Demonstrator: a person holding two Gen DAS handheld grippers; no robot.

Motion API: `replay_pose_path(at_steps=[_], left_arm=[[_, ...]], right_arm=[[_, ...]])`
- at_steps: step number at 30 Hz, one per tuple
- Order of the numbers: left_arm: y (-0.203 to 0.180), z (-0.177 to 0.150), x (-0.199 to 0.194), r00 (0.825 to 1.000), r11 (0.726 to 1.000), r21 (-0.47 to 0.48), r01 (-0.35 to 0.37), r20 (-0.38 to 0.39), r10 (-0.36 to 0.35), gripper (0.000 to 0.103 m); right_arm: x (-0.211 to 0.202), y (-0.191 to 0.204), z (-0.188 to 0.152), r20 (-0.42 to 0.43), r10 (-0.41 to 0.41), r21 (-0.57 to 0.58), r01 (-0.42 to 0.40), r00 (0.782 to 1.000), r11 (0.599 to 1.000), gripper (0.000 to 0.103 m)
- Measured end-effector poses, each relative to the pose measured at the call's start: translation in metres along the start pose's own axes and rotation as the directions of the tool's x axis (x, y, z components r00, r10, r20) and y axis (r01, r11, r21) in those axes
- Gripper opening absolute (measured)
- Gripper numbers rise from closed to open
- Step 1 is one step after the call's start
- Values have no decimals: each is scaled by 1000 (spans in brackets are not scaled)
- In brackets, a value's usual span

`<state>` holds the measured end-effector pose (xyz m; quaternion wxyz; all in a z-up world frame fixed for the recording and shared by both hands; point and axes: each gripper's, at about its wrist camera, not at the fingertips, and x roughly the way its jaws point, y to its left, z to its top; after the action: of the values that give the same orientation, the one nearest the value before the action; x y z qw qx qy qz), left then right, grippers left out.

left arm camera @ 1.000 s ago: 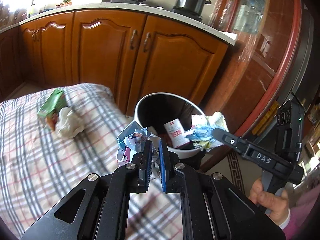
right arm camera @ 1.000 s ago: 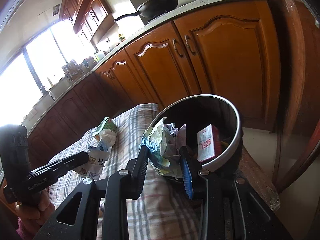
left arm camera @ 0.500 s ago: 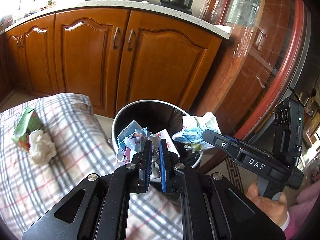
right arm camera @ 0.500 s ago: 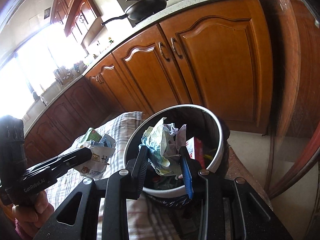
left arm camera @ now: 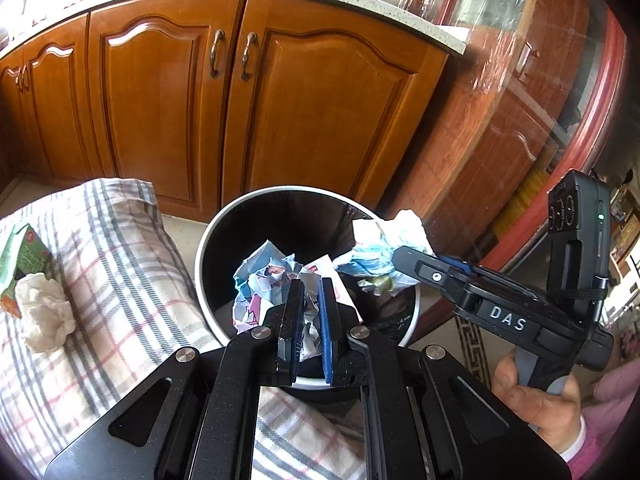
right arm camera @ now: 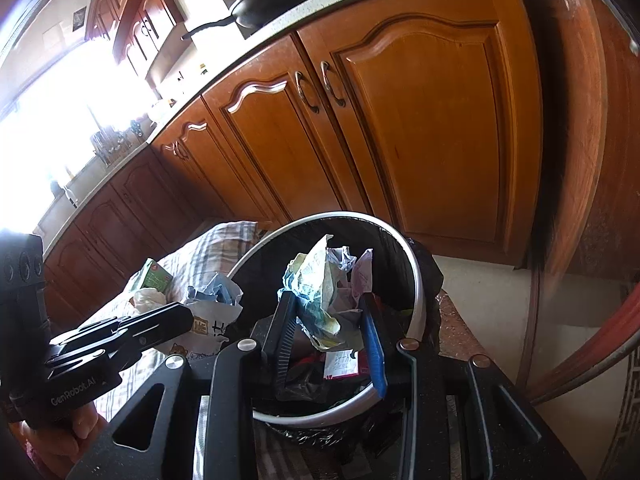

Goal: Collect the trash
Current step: 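Carry both crumpled wrappers over the bin and open both tools, then grasp the green juice carton with the left tool while the right tool grasps the white tissue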

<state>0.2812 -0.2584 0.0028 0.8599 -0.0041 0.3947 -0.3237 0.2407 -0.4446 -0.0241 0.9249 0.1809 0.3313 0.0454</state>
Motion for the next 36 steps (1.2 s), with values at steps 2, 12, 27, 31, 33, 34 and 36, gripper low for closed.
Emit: replay_pose_path(at_steps=[2, 12, 27, 31, 33, 34, 36], left_arm=[[-1, 1, 4, 1000, 1000, -2, 6, -4, -6, 7], [-10, 2, 8, 1000, 998, 56, 7, 0, -7, 29], [54, -42, -46, 996, 989, -128, -74, 32, 79, 66], [82, -63, -70, 992, 975, -194, -108, 38, 118, 67], [96, -73, -82, 990, 967, -223, -125, 42, 138, 67], [103, -77, -87, 987, 962, -236, -139, 44, 154, 67], [115, -85, -96, 983, 953, -258, -159, 45, 176, 67]], right_arm=[[5, -3, 0, -11, 1, 5, -1, 1000, 1000, 34], [18, -15, 6, -36, 6, 35, -5, 999, 999, 54], [-14, 7, -10, 30, 70, 64, -72, 997, 995, 92], [-22, 30, -20, 32, 100, 40, -101, 994, 994, 94], [-24, 42, -24, 30, 106, 15, -106, 994, 994, 95], [-24, 48, -26, 30, 107, 0, -107, 994, 994, 95], [-22, 62, -31, 26, 111, -32, -110, 993, 993, 95]])
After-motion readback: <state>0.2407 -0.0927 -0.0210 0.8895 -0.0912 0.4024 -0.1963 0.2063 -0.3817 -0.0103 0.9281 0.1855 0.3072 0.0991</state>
